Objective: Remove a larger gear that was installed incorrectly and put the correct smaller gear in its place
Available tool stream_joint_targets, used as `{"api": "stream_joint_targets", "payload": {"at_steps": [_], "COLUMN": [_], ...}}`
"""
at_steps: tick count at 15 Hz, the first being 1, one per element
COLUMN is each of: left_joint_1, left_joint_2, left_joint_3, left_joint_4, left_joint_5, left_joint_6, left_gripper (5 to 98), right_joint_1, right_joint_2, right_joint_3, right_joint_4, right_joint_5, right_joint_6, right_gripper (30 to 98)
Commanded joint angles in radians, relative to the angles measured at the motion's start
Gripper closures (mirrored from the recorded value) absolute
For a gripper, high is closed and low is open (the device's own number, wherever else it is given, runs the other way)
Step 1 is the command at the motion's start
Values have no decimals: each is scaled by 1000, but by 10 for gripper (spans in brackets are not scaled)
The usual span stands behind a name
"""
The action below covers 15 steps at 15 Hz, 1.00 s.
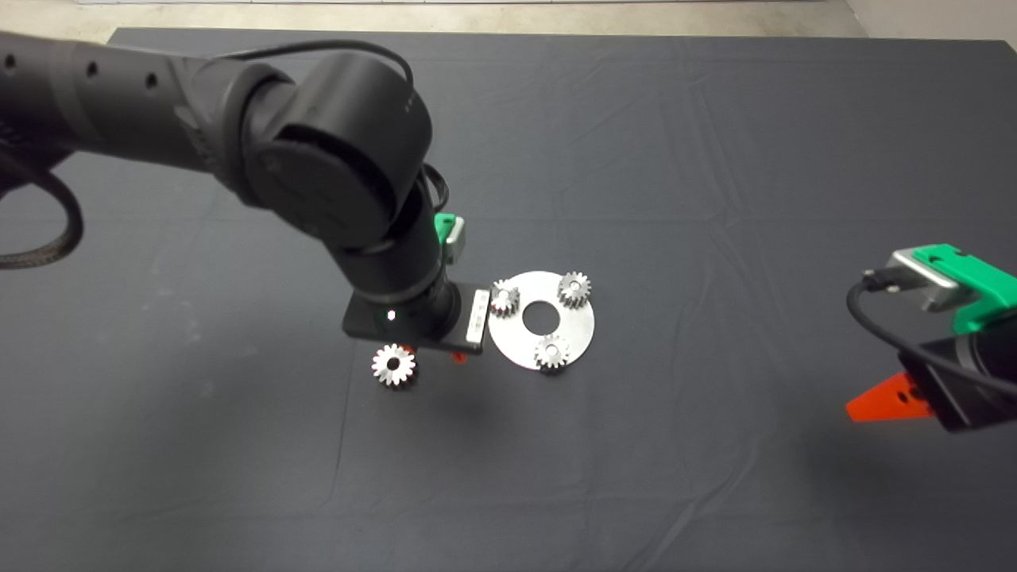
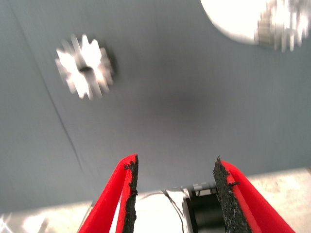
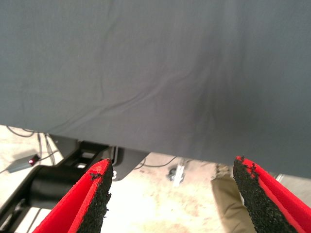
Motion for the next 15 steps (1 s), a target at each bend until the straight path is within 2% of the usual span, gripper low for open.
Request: {"api": "stream_joint_targets", "payload": {"at_steps": [1, 3, 4, 5, 6, 7, 8, 10, 12, 15], "left_joint_1": [-22, -22, -22, -22, -22, -22, -22, -20, -21, -20], "left_joint_2": [2, 2, 0, -1, -1, 3, -2, -4, -17, -23], "left_joint_3": [199, 268, 292, 311, 321, 321, 320, 312, 296, 294], "left_joint_4": [-19, -19, -21, -21, -21, -19, -19, -19, -19, -21], "left_joint_5": [0, -8, -23, -48, -90, -123, -130, -128, -126, -120], "left_joint_6": [-244, -347, -371, -393, -429, -443, -444, -444, -444, -443], "left_gripper": [649, 649, 649, 649, 649, 649, 649, 649, 649, 649], "right_joint_1": [14, 12, 12, 12, 12, 12, 12, 3, -13, -34], "right_joint_2": [40, 80, 95, 105, 108, 106, 103, 98, 89, 38], "right_joint_3": [16, 17, 21, 29, 29, 27, 23, 20, 20, 20], "right_joint_4": [-20, -20, -20, -18, -20, -21, -23, -24, -24, -24], "right_joint_5": [46, 76, 86, 106, 127, 127, 117, 111, 89, 87], "right_joint_6": [50, 95, 111, 133, 147, 147, 146, 144, 143, 135], "right_gripper": [625, 625, 625, 625, 625, 625, 625, 625, 625, 625]}}
